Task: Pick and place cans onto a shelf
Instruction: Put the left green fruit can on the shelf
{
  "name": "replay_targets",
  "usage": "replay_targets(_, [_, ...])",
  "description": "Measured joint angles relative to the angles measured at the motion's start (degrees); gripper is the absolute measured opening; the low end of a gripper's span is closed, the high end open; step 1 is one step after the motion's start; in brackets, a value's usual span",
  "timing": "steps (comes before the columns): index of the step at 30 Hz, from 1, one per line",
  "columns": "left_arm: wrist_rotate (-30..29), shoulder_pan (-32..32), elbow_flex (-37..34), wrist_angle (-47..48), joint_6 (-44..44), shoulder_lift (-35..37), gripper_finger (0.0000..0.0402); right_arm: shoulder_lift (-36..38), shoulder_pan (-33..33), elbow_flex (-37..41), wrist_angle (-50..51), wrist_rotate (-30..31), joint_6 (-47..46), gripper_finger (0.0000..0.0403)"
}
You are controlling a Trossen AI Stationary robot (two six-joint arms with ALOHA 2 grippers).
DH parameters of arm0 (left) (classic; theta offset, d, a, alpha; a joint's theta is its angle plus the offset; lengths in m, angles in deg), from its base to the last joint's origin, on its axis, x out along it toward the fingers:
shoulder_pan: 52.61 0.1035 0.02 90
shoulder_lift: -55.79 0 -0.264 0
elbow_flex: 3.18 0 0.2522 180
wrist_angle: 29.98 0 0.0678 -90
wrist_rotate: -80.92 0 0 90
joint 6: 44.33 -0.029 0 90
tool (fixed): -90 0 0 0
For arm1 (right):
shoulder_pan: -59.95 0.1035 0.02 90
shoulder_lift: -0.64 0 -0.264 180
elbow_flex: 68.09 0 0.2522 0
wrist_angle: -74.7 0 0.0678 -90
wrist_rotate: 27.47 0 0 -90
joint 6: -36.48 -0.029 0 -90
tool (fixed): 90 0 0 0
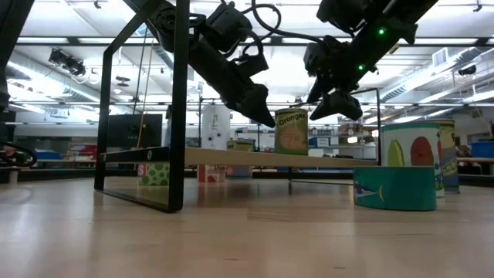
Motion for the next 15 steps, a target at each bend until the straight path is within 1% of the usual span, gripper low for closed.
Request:
replay_targets(4, [-2.10,0.00,0.00,1.39,0.05,0.02,0.0352,0.02,0.41,0.00,1.22,0.39,-0.28,0.0261])
replay_targets(8, [-4.96,0.00,0.00,2.21,0.05,0.04,0.0352,0.02,2.47,0.00,1.31,0.39,-1.07,0.0261])
replay_targets(12, [-4.82,0.17,0.00,1.35,0.07,0.04,0.0352,-0.08,3.96,0.00,0.86,-0.44,-0.81,0.0261])
replay_targets(15, [-3.16,0.15,0.00,0.88,0.12,0.04,0.0352,-0.11,2.52,0.00,0.75,-1.73,-0.07,0.0261])
